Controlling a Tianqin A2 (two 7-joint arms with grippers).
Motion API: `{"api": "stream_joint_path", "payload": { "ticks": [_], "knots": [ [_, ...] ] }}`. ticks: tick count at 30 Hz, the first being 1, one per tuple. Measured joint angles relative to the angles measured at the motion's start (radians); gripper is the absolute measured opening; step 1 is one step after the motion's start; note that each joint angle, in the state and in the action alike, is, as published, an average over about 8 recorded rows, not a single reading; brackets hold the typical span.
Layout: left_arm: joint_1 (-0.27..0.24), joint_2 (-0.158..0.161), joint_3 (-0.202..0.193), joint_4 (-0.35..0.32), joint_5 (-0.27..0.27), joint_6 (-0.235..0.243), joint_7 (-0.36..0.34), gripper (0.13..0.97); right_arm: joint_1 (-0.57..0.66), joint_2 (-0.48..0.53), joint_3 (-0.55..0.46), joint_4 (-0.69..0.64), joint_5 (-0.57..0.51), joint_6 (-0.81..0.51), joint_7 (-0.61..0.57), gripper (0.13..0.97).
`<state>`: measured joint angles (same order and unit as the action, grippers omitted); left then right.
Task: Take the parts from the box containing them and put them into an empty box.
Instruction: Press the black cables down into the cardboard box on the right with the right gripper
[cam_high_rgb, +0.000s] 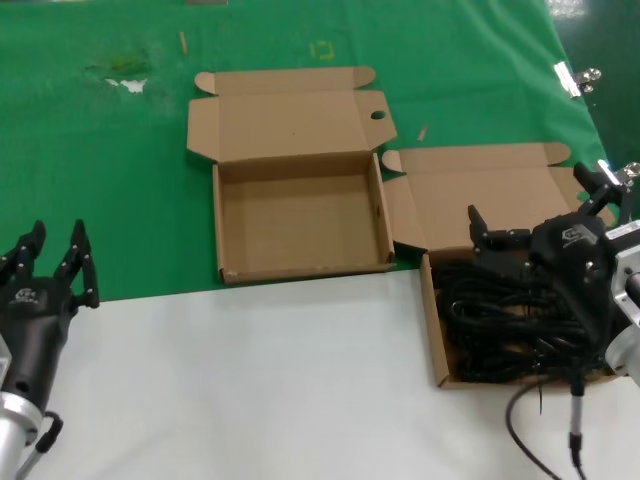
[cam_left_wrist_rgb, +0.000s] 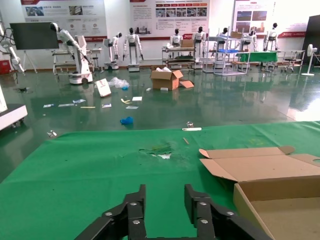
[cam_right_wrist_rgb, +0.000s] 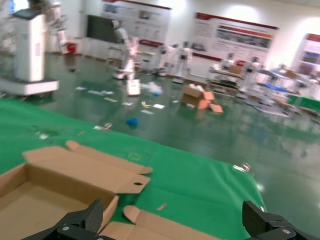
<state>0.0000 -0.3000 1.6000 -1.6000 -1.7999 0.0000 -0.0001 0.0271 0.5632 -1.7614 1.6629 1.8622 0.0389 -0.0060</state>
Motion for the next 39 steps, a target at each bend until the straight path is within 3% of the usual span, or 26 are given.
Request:
{"api": "stream_joint_path", "payload": {
  "ticks": [10, 19, 29, 39],
  "knots": [
    [0.000, 0.000, 0.000, 0.000, 0.000, 0.000, 0.000, 0.261, 0.048, 0.305, -0.129, 0.023, -0.057, -0.079, 0.009, 0.966],
    [0.000, 0.000, 0.000, 0.000, 0.000, 0.000, 0.000, 0.169, 0.090, 0.507, -0.167, -0.007, -0.160, -0.323, 0.088, 0.966],
    [0.000, 0.000, 0.000, 0.000, 0.000, 0.000, 0.000, 0.140, 0.141, 0.574, -0.147, -0.107, -0.213, -0.578, -0.010, 0.966],
    [0.000, 0.000, 0.000, 0.000, 0.000, 0.000, 0.000, 0.140, 0.144, 0.542, -0.134, -0.168, -0.247, -0.682, -0.096, 0.964]
  ]
}}
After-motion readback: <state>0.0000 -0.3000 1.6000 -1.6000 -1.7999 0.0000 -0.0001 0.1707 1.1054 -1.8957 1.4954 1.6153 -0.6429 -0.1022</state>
